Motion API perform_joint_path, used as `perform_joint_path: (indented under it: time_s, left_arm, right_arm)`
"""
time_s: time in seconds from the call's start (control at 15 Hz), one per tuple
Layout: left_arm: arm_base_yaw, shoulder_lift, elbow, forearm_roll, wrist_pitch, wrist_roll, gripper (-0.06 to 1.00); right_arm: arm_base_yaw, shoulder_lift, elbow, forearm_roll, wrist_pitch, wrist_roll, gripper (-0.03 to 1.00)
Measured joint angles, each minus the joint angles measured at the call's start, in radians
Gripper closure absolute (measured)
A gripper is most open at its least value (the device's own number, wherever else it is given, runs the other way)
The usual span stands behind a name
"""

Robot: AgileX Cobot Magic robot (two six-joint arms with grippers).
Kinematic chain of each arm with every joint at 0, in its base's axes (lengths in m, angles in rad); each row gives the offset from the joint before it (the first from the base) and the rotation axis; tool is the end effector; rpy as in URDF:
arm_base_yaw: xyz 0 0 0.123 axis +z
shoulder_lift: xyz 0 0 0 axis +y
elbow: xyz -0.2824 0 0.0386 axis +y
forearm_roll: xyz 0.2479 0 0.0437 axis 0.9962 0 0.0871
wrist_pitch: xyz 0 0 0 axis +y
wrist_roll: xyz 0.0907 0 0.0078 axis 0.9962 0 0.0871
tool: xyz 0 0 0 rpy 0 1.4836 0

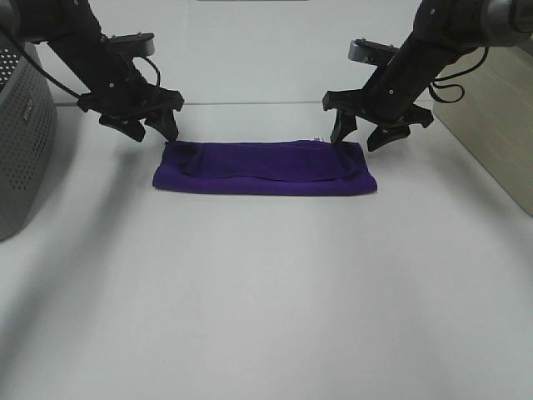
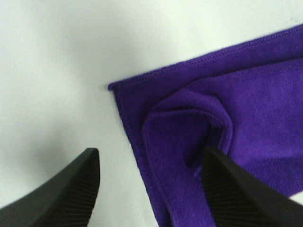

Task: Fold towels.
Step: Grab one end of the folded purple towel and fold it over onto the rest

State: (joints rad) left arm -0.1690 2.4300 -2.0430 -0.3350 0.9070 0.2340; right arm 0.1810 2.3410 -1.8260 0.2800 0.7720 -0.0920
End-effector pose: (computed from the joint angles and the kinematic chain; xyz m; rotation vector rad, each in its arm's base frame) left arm 0.5072 -0.1105 0.1438 0.3340 2.7238 -0.4002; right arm 0.4843 0.1065 0.1321 -0.1496 2.7594 0.3456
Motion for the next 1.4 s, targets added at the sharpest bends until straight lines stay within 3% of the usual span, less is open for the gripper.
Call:
perform_joint_path:
  time_s: [0.07, 0.13, 0.47, 0.6, 0.73, 0.93, 1.4]
  left_arm:
    - [0.003, 0.000, -0.044, -0.013, 0.119, -0.009, 0.30]
    - [0.003, 0.000, -0.062, -0.019, 0.153, -0.009, 0.28]
    - [0.040, 0.035, -0.073, -0.023, 0.191, 0.009, 0.27]
    - [0.050, 0.039, -0.073, -0.018, 0.159, -0.022, 0.27]
    - [0.050, 0.046, -0.074, -0.070, 0.164, -0.071, 0.22]
    - [0.050, 0.091, -0.077, -0.211, 0.174, -0.023, 0.20]
    - [0.078, 0.156, -0.104, -0.293, 0.193, 0.006, 0.20]
  right_arm:
    - [0.000, -0.004, -0.038, -0.022, 0.070, 0.019, 0.25]
    - [0.000, -0.016, -0.054, -0.029, 0.116, 0.022, 0.25]
    - [0.000, -0.117, -0.114, -0.041, 0.372, 0.023, 0.24]
    - [0.000, -0.131, -0.116, -0.052, 0.405, 0.023, 0.24]
    - [0.000, -0.131, -0.116, -0.072, 0.437, 0.023, 0.24]
    - [0.000, -0.131, -0.116, -0.077, 0.442, 0.023, 0.24]
    - [0.000, -0.131, -0.116, -0.078, 0.444, 0.023, 0.24]
